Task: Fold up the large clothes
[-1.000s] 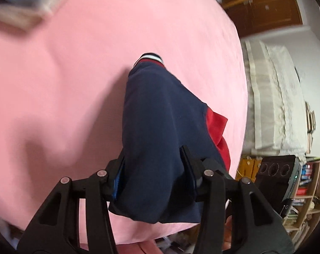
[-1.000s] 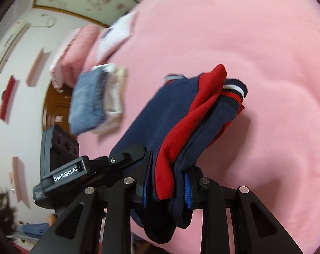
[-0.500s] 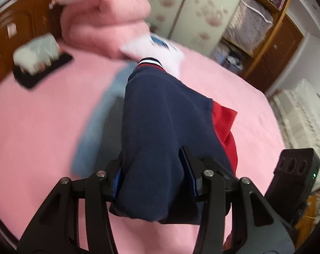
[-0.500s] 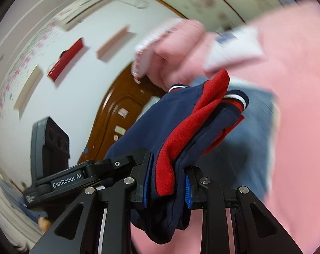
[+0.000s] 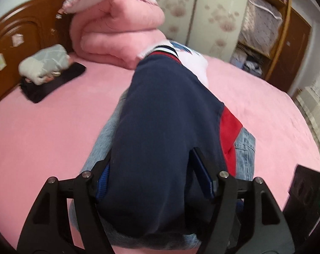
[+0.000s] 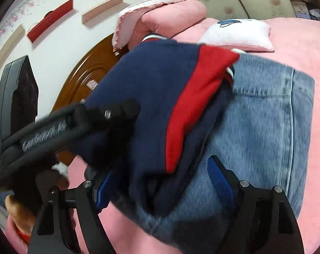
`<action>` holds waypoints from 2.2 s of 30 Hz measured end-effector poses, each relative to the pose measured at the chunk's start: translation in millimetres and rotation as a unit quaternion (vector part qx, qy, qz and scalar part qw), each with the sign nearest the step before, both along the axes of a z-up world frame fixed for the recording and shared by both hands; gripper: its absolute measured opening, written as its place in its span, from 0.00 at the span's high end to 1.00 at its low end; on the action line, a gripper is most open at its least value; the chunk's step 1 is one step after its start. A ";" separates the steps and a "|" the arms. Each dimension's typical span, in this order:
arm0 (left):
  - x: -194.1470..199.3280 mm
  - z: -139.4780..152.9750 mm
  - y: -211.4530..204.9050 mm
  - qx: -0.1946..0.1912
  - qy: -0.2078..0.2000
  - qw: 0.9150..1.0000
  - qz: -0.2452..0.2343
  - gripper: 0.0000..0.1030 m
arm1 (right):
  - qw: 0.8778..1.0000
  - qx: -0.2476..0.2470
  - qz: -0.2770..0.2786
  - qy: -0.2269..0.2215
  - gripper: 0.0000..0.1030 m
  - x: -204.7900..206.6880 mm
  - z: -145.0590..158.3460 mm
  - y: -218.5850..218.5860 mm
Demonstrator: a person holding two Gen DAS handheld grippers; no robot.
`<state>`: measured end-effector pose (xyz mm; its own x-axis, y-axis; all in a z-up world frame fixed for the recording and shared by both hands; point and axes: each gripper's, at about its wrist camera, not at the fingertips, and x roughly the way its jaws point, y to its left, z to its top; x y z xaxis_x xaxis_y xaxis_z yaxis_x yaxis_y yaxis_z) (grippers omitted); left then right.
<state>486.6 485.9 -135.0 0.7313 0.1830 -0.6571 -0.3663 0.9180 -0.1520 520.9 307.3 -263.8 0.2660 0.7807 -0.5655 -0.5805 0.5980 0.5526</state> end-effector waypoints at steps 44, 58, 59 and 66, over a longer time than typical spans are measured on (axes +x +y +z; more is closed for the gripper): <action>-414.0 52.5 -533.9 -0.022 0.272 0.943 -0.192 0.25 | 0.885 -0.289 -0.288 0.223 0.00 -461.4 142.4 -528.8; -474.4 148.3 -551.3 0.050 0.163 0.969 -0.178 0.22 | 0.898 -0.323 -0.285 0.085 0.00 -519.1 271.0 -538.1; -478.5 150.3 -548.3 0.051 0.160 0.970 -0.175 0.22 | 0.901 -0.318 -0.284 0.083 0.00 -523.0 272.4 -535.8; -499.1 150.2 -539.7 0.055 0.156 0.972 -0.166 0.21 | 0.898 -0.324 -0.288 0.079 0.00 -543.8 290.8 -531.8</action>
